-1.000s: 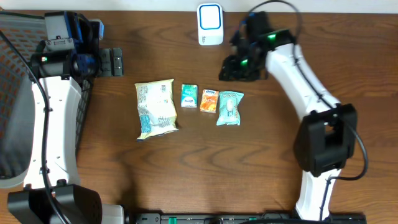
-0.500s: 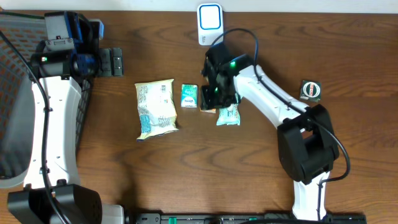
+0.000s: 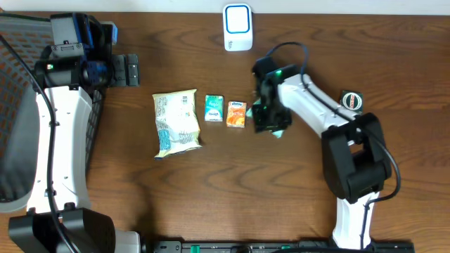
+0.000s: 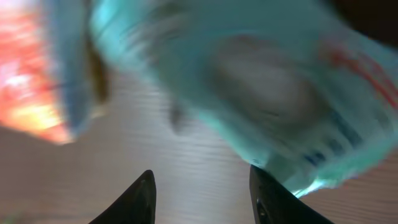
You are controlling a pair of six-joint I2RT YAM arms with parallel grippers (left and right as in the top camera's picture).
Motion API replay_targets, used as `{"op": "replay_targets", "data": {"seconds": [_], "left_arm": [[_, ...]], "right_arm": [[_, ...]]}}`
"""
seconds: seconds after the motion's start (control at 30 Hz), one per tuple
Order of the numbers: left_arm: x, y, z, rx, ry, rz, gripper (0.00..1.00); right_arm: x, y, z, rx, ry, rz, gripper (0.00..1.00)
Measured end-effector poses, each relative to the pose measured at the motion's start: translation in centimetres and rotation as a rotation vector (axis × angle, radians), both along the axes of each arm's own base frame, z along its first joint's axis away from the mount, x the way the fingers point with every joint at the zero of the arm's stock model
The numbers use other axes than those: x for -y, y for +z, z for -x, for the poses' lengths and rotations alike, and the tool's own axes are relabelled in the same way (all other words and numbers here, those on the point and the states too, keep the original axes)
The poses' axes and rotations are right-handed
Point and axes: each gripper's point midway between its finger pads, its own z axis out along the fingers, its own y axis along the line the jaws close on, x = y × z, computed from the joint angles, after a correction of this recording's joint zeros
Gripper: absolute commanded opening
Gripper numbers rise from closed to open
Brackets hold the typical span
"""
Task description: Scan the item barcode
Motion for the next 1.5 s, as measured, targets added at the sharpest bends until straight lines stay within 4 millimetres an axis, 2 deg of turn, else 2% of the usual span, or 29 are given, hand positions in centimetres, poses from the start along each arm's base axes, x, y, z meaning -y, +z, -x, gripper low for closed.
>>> {"op": "replay_targets", "data": {"seconds": [0.27,0.63,0.73,0.83,1.0,1.17,1.27,1.3,1.4,1.43,1.5], "left_arm": [[0.0,0.0,0.0,0.0,0.0,0.0,0.98],[0.0,0.0,0.0,0.0,0.0,0.0,0.98],[0.0,0.0,0.0,0.0,0.0,0.0,0.98],[0.0,0.0,0.0,0.0,0.0,0.0,0.98],[0.0,0.0,0.0,0.0,0.0,0.0,0.97],[0.0,0.0,0.0,0.0,0.0,0.0,0.98],[0.0,0.0,0.0,0.0,0.0,0.0,0.98],[0.0,0.0,0.0,0.0,0.0,0.0,0.98],[0.0,0.0,0.0,0.0,0.0,0.0,0.98],[0.0,0.0,0.0,0.0,0.0,0.0,0.97],[0.0,0.0,0.0,0.0,0.0,0.0,0.98]], "right_arm": [[4.3,0.0,-1.6,-0.005,-0.097,0.005,0.5],[6.6,0.9,-5.9,0.084,-0.19,-0.242,0.57],[6.6,1.2,-7.1,0.132,-0.175,-0.275,0.66],[6.2,1.4,-7.8,0.17,-0.139,-0.298,0.7],[5.5,1.4,-7.9,0.184,-0.074,-0.34,0.7],[4.7,-0.4,-7.5,0.144,-0.029,-0.392,0.68],[4.1,-0.5,-7.5,0.143,-0.016,-0.436,0.64],[3.9,-0.6,-7.5,0.139,-0.014,-0.451,0.58],[3.4,-1.0,-7.6,0.124,-0.013,-0.499,0.24],[3.1,-1.3,-7.5,0.11,-0.014,-0.522,0.17],[2.8,-1.8,-7.2,0.081,-0.019,-0.552,0.11]]}}
